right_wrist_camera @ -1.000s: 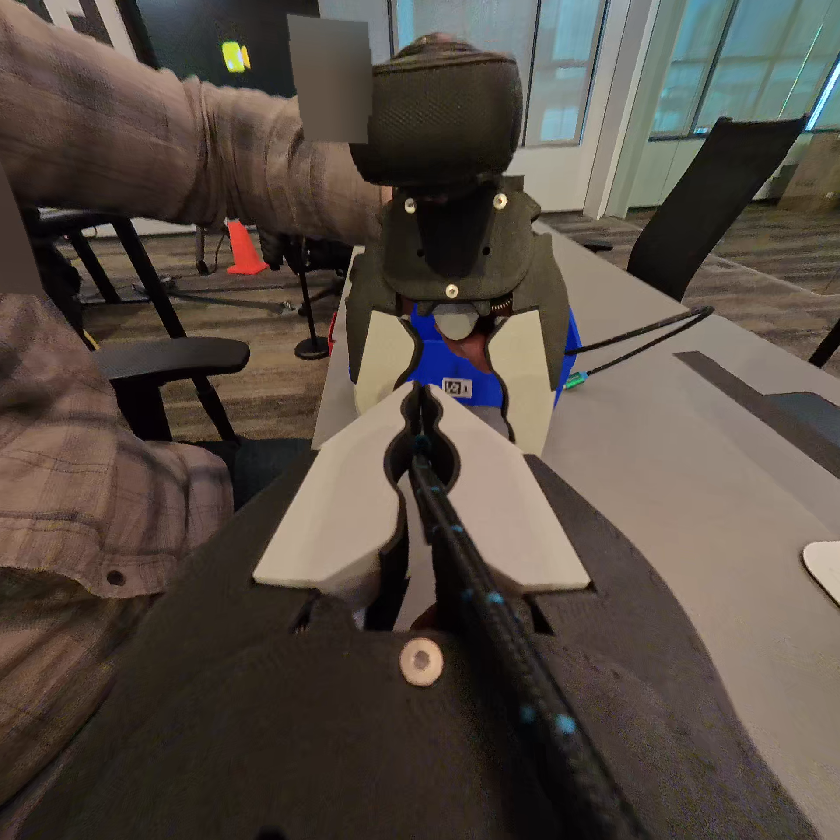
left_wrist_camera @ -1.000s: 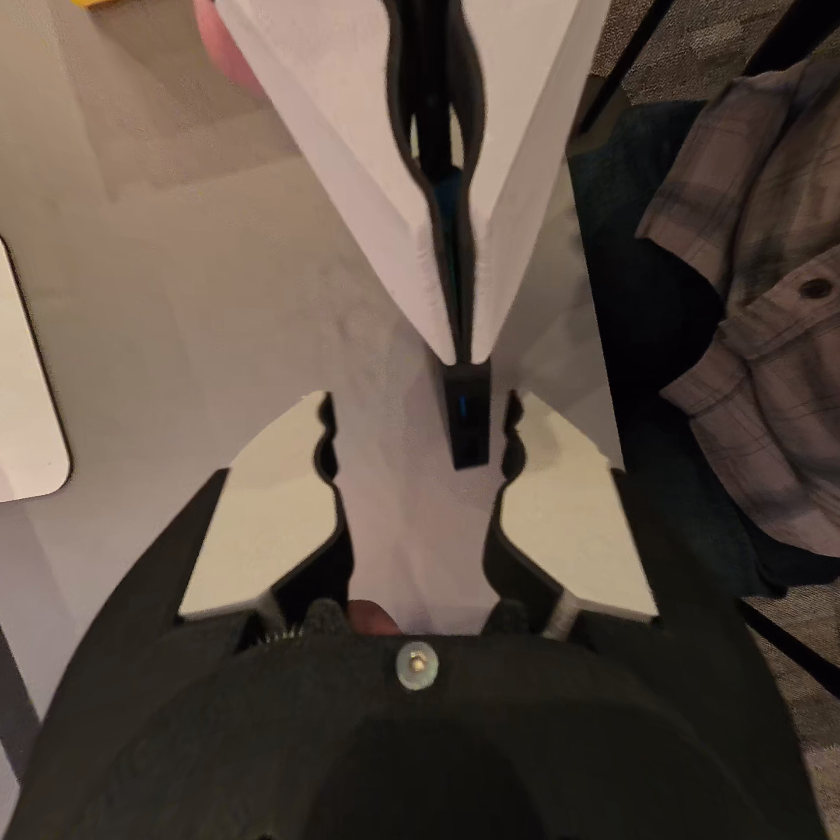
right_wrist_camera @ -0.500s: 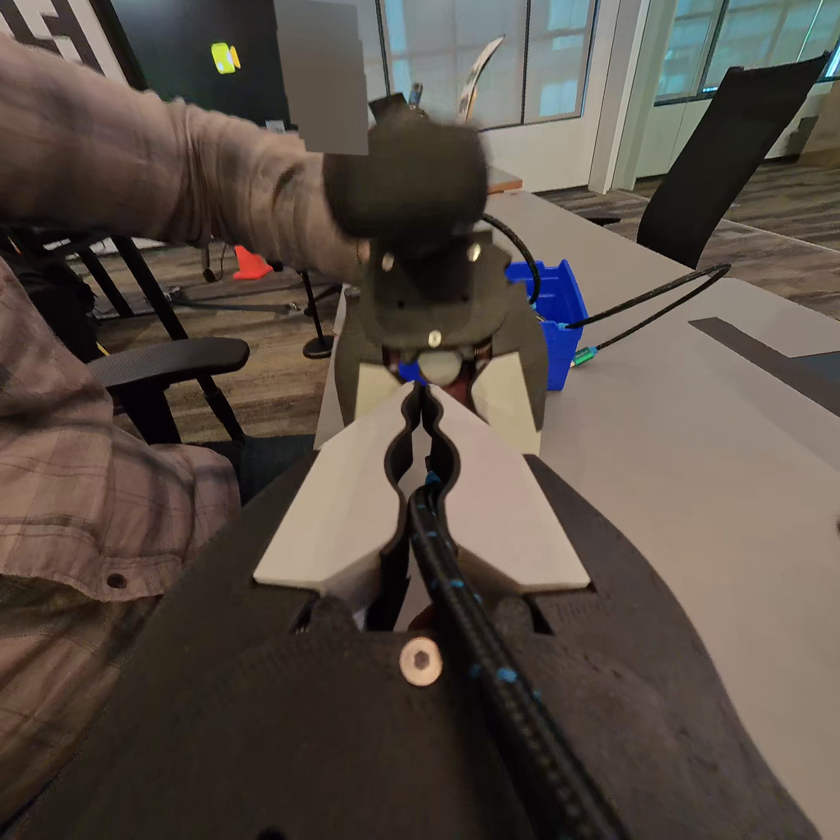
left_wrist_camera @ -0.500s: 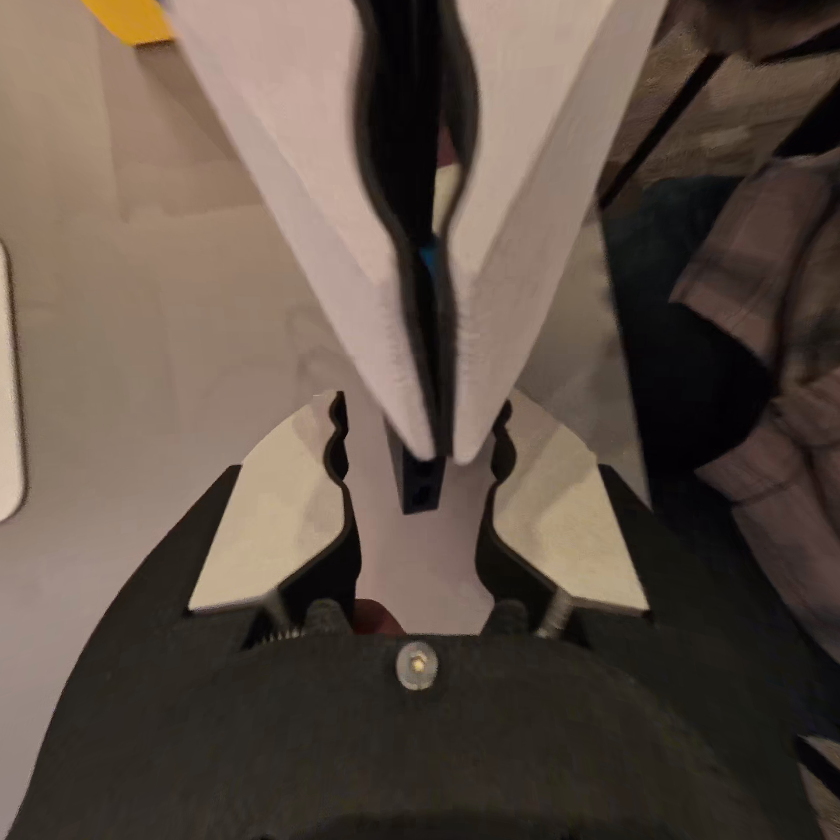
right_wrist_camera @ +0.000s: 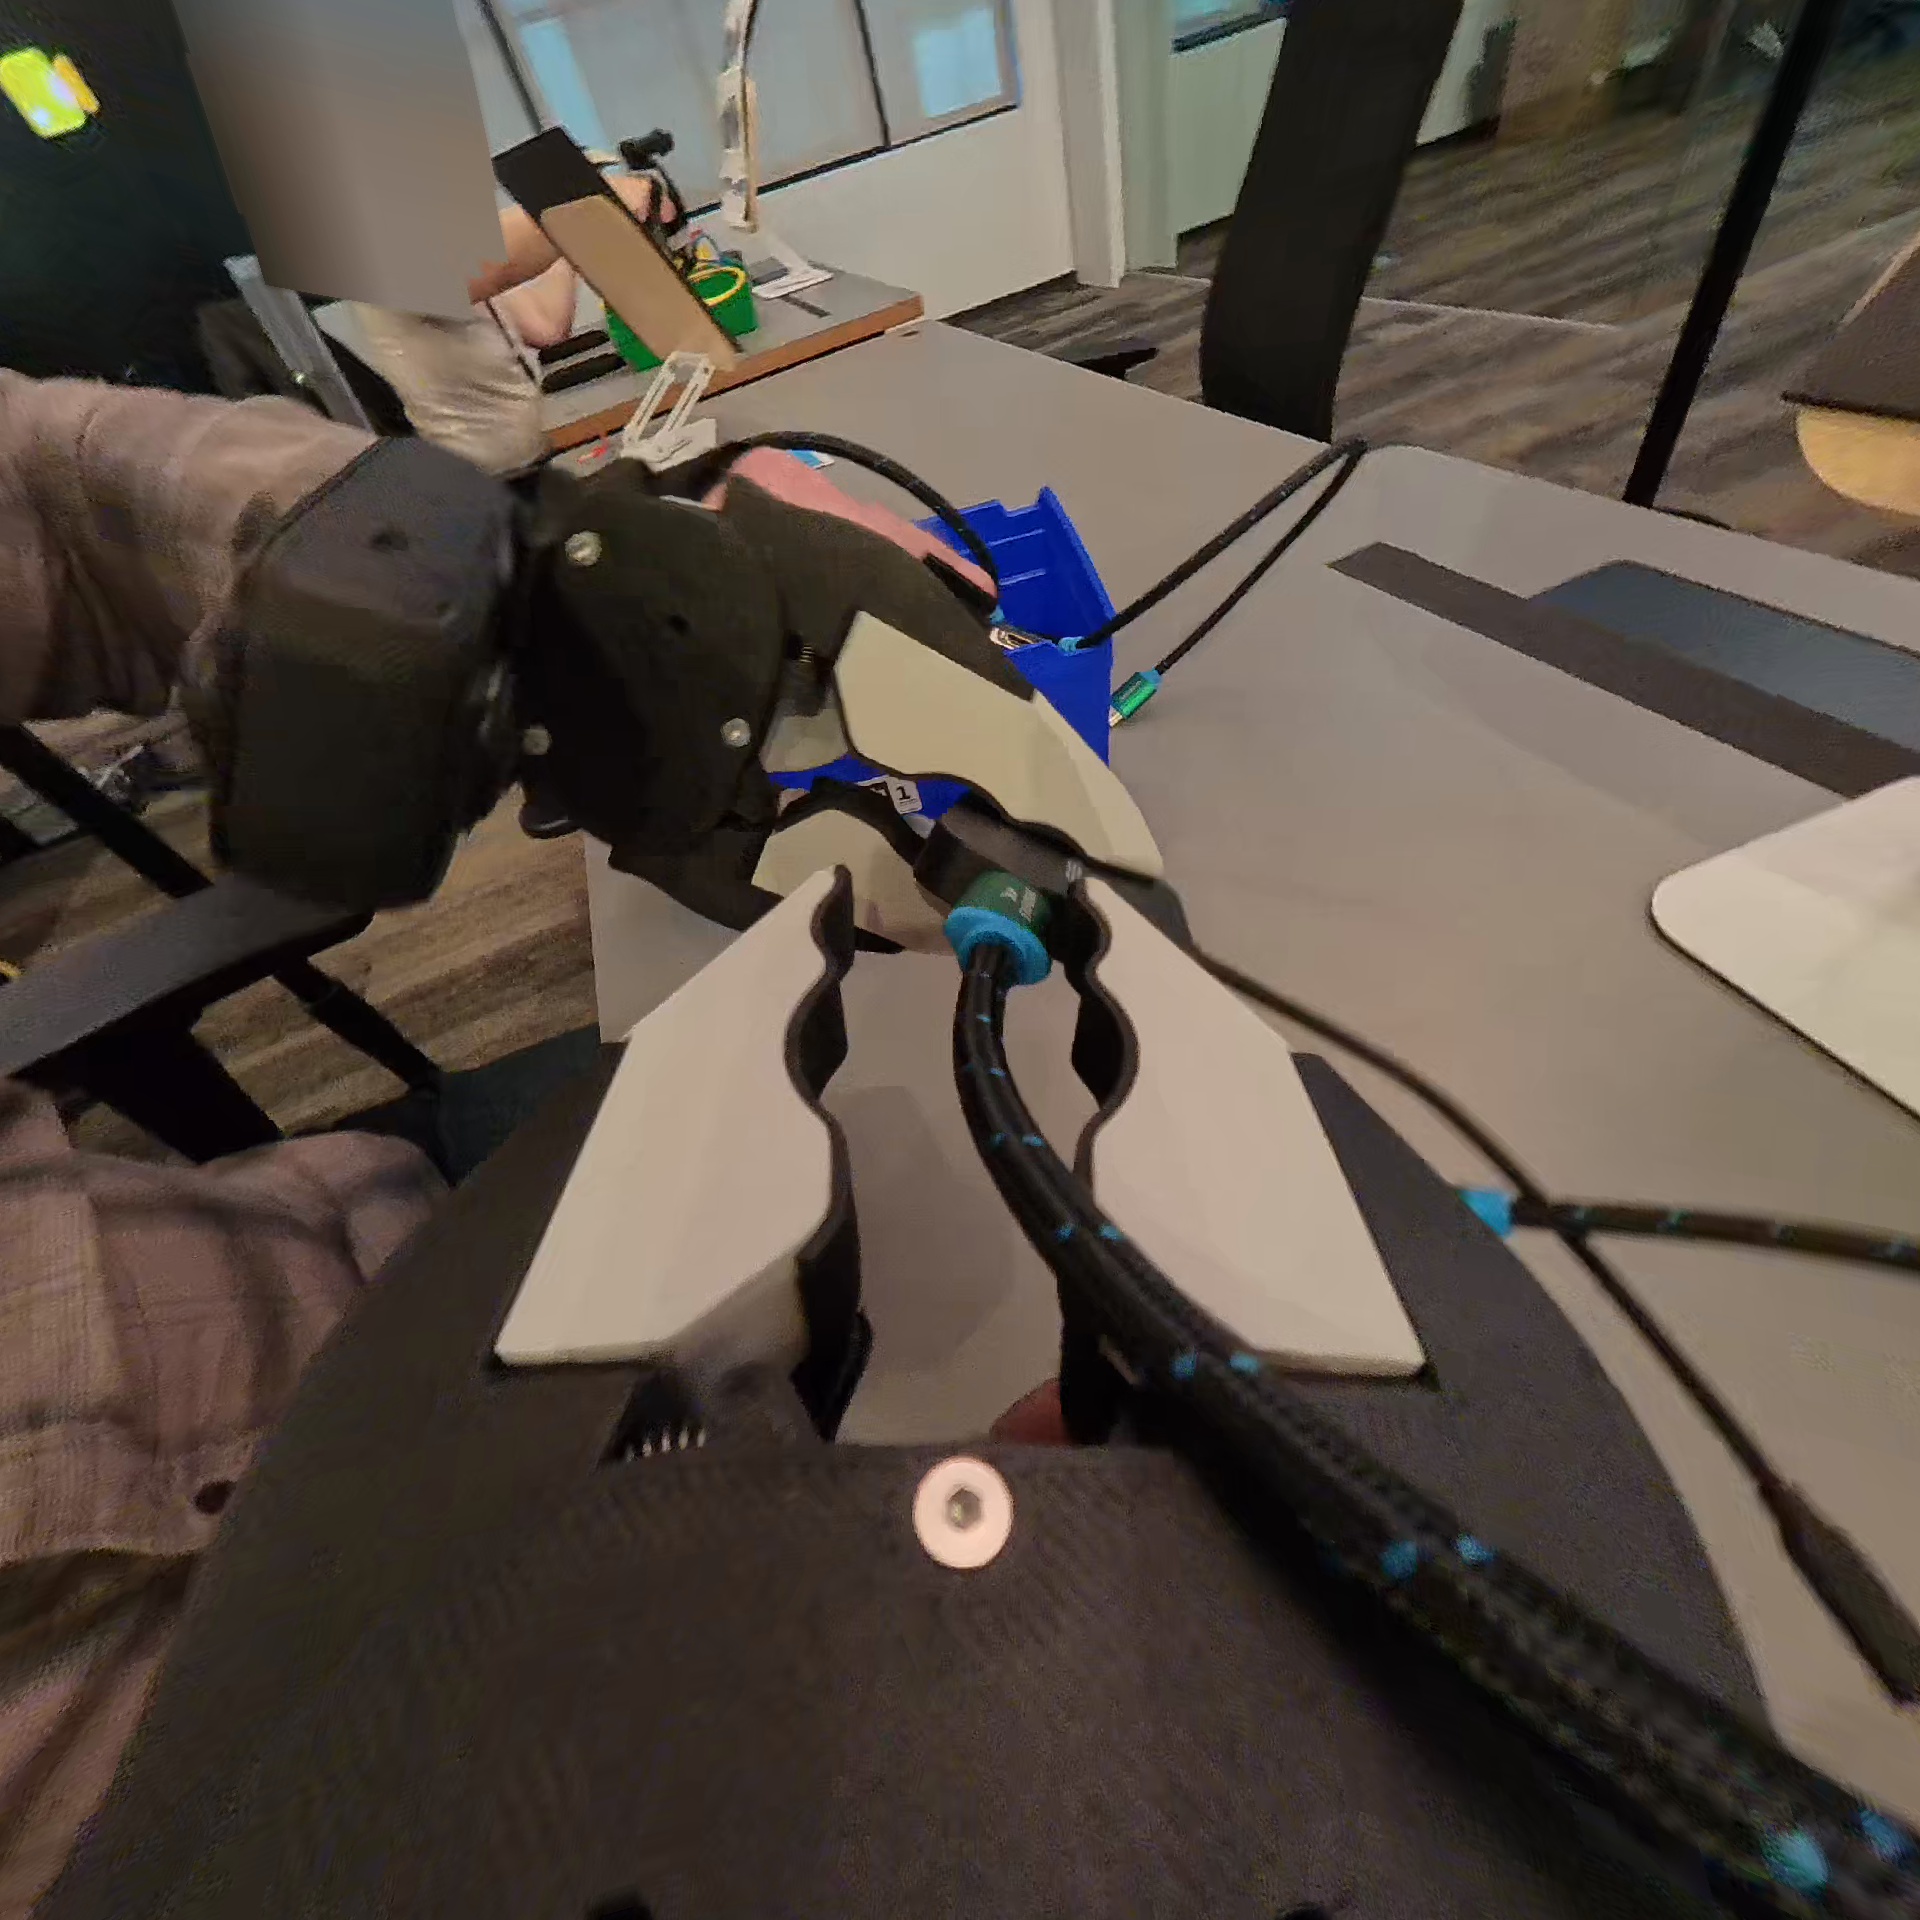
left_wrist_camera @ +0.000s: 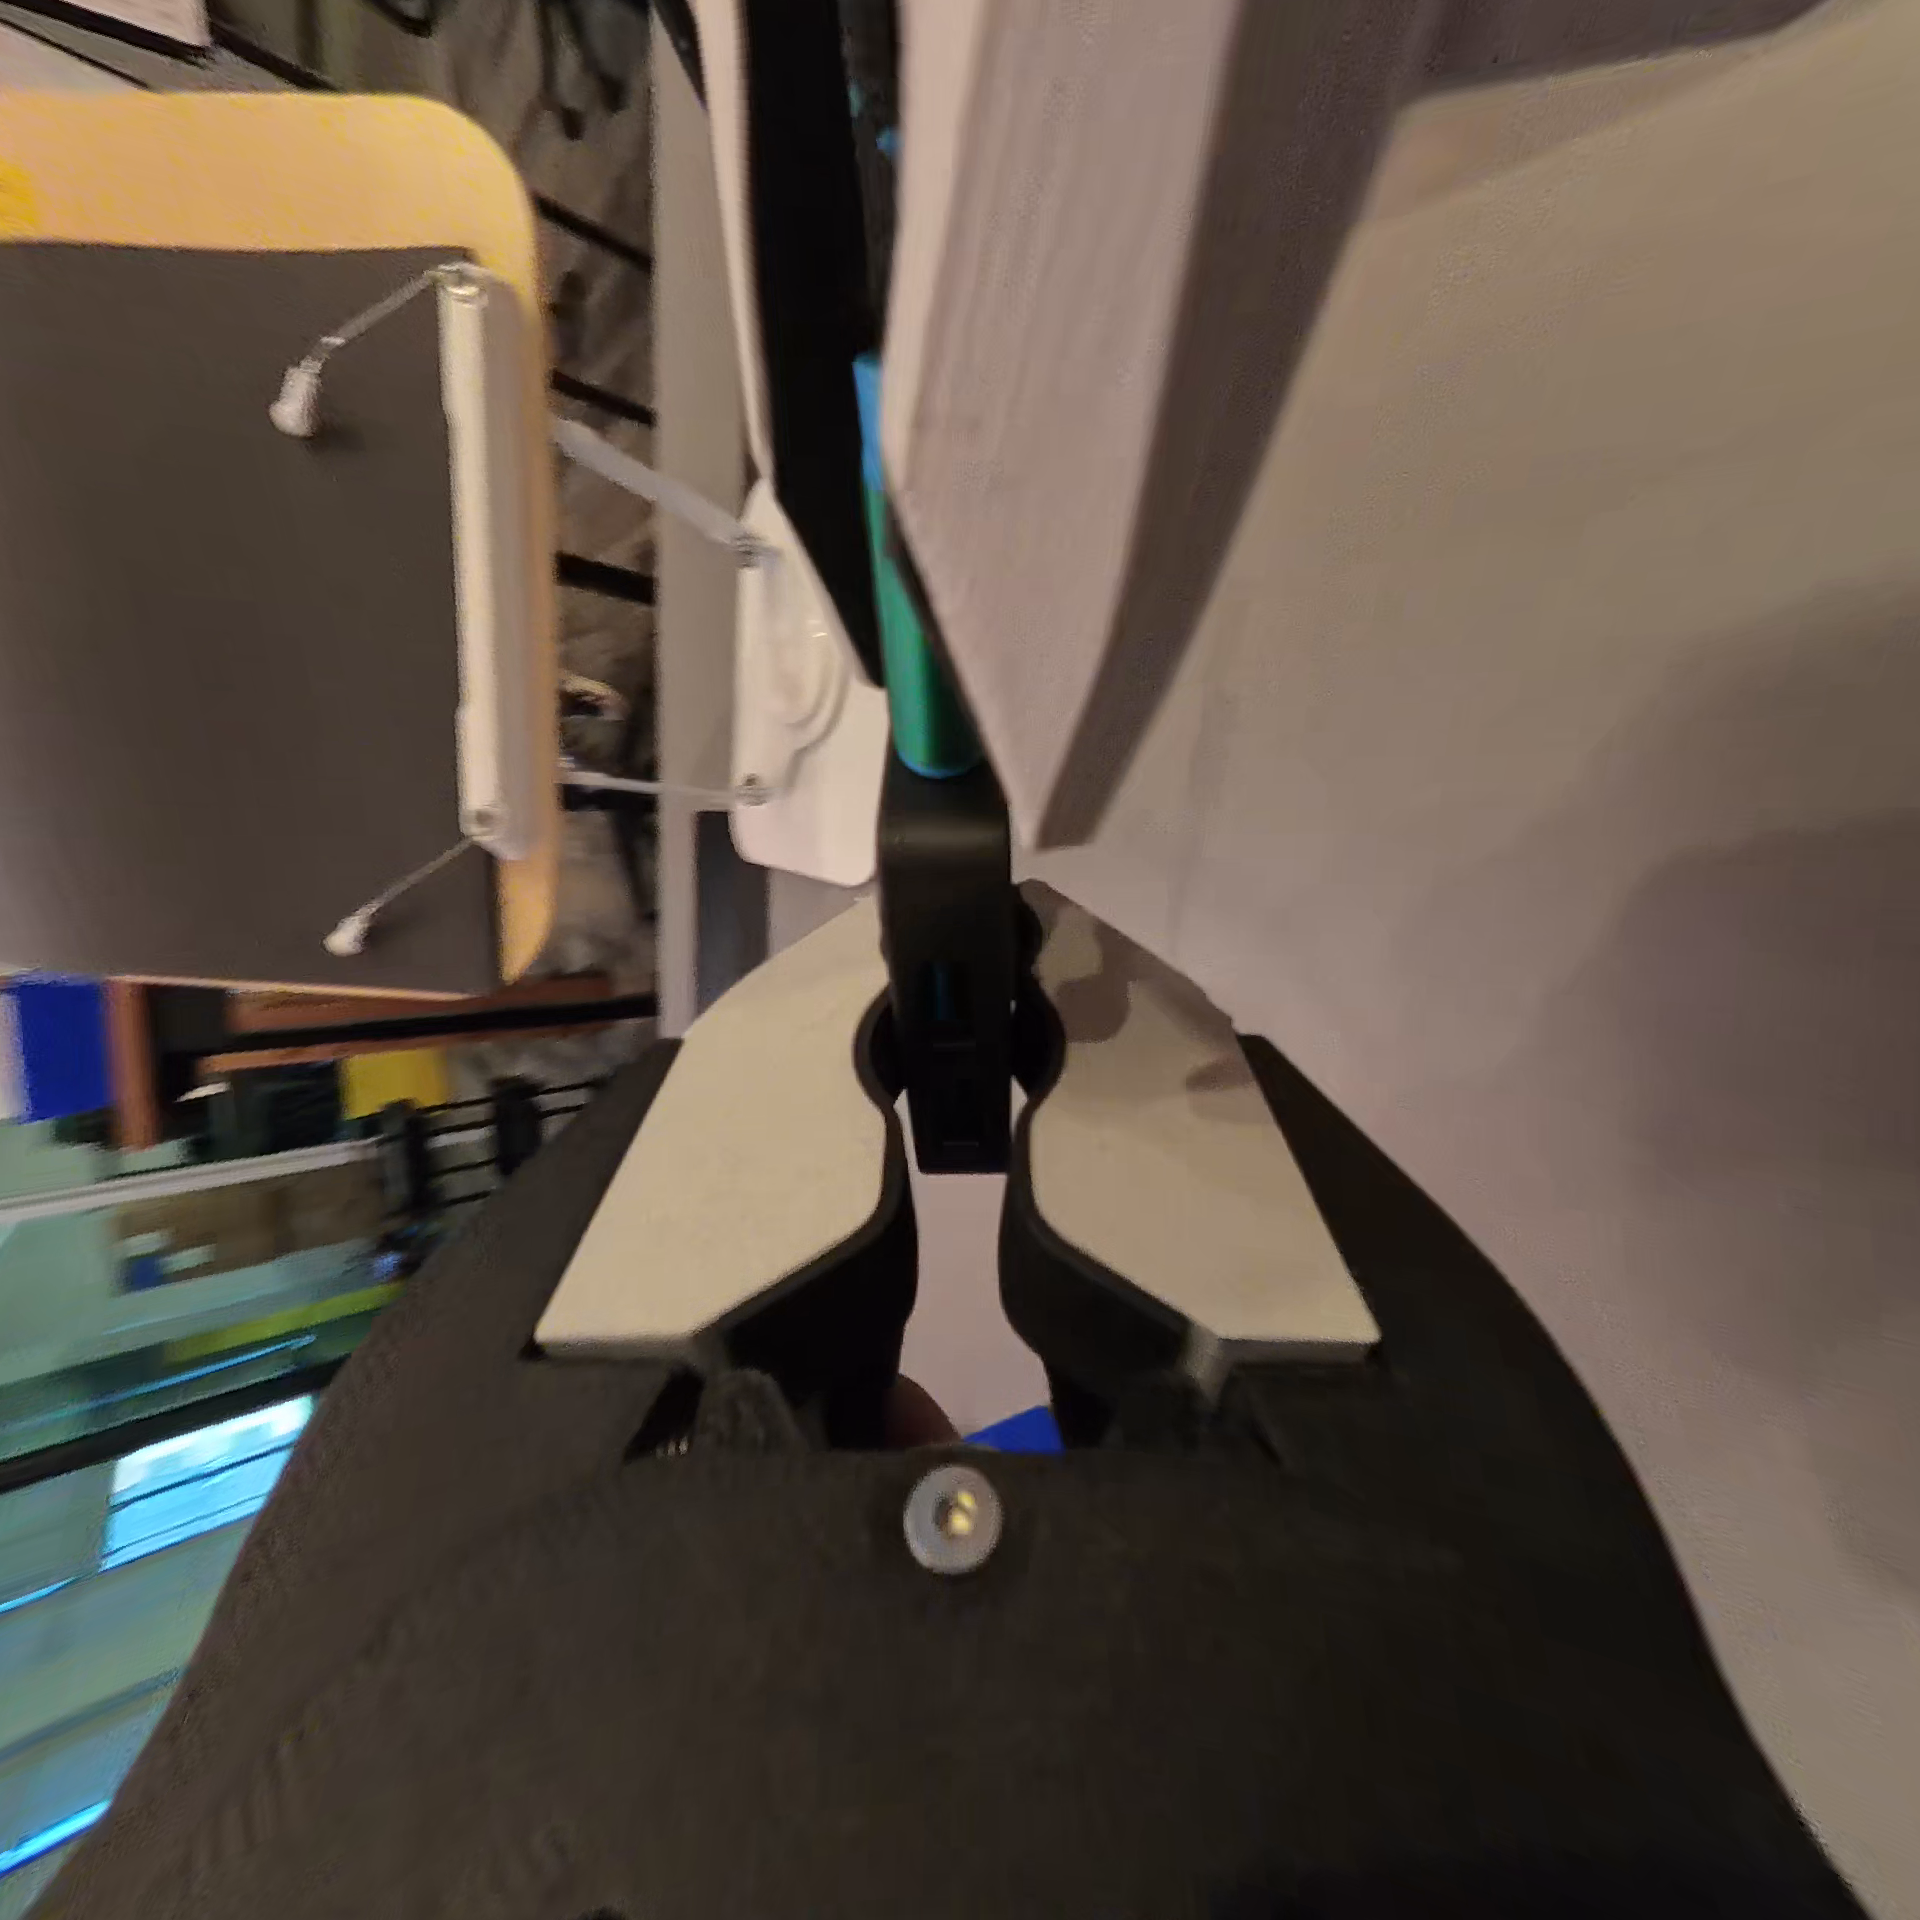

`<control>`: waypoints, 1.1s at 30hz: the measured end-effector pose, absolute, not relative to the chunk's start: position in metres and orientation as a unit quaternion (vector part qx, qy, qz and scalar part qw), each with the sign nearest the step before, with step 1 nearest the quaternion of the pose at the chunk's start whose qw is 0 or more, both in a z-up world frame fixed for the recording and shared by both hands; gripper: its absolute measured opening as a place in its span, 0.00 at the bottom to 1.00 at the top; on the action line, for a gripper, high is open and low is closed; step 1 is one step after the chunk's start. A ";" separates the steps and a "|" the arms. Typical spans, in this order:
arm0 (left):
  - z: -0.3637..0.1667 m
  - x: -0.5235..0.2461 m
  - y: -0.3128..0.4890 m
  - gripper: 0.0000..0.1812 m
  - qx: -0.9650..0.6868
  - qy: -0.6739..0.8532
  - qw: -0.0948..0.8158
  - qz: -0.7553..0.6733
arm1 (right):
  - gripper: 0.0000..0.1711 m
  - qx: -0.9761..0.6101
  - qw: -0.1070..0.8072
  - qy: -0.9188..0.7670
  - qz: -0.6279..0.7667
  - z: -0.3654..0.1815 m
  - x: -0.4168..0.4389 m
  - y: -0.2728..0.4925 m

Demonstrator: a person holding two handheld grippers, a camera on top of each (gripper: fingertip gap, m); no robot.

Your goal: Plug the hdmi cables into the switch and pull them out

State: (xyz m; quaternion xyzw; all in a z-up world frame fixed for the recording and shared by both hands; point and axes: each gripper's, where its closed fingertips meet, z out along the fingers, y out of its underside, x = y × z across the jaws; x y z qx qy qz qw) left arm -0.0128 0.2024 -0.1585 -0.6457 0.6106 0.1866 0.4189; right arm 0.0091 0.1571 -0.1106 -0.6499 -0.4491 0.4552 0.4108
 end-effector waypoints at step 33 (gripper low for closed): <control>-0.119 -0.009 0.197 0.32 -0.605 0.643 0.443 0.154 | 0.11 -0.611 0.479 -0.426 0.465 -0.099 0.015 0.165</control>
